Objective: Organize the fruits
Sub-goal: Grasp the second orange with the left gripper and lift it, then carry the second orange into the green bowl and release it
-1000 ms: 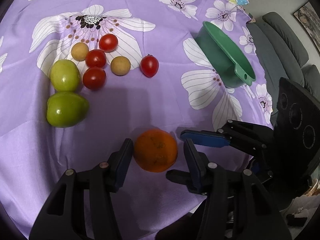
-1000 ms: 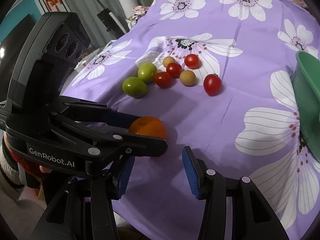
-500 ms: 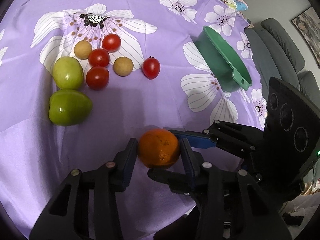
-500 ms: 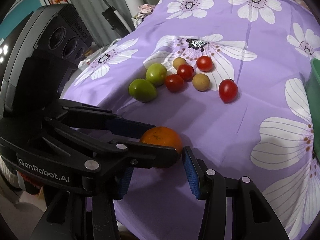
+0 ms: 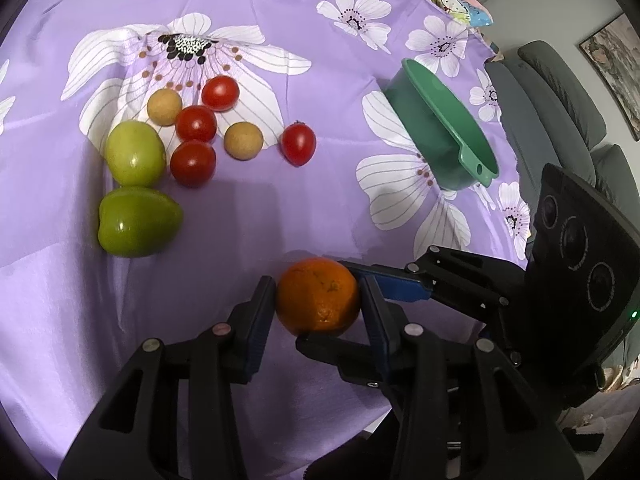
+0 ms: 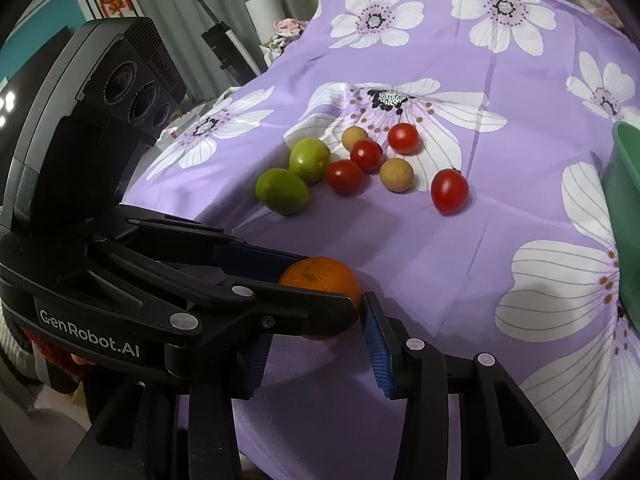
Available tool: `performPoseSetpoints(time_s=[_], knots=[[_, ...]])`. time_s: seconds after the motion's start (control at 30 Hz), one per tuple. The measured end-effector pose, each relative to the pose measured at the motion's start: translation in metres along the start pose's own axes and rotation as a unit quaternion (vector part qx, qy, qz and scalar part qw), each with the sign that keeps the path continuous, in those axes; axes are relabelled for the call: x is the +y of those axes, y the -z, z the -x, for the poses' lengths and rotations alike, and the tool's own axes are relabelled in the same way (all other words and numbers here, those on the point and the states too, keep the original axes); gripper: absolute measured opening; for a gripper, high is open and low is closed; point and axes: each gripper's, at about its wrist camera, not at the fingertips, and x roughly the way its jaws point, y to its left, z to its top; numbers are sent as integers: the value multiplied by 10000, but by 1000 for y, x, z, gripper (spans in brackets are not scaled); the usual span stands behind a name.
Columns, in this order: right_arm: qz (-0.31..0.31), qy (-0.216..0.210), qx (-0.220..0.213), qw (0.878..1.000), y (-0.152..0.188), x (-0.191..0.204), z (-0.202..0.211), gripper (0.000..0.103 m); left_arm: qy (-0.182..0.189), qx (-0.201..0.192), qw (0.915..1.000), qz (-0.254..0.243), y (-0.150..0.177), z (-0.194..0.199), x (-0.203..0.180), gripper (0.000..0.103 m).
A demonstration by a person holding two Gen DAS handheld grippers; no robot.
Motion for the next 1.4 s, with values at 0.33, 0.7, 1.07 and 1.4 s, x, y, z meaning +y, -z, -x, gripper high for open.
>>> performPoseSetpoints(time_s=[0.33,0.7,1.07,1.4], knots=[[-46,66,-86,9999,2,0,5,45,-86,-14,9999,-103,-2,-2,-9,43],[-194,86,-323,9993,4,-8,17,45,-200,-52,9994,-278,-11,-6,-28,43],[-349,208,-770,9962,4,-23,43,45,-249,-190,9973,-671,-28,-8,-59,43],[-462,505,-1230,9900,-3,-44,70,45,-241,-355,9925,-1145,-51,-12,-90,43]])
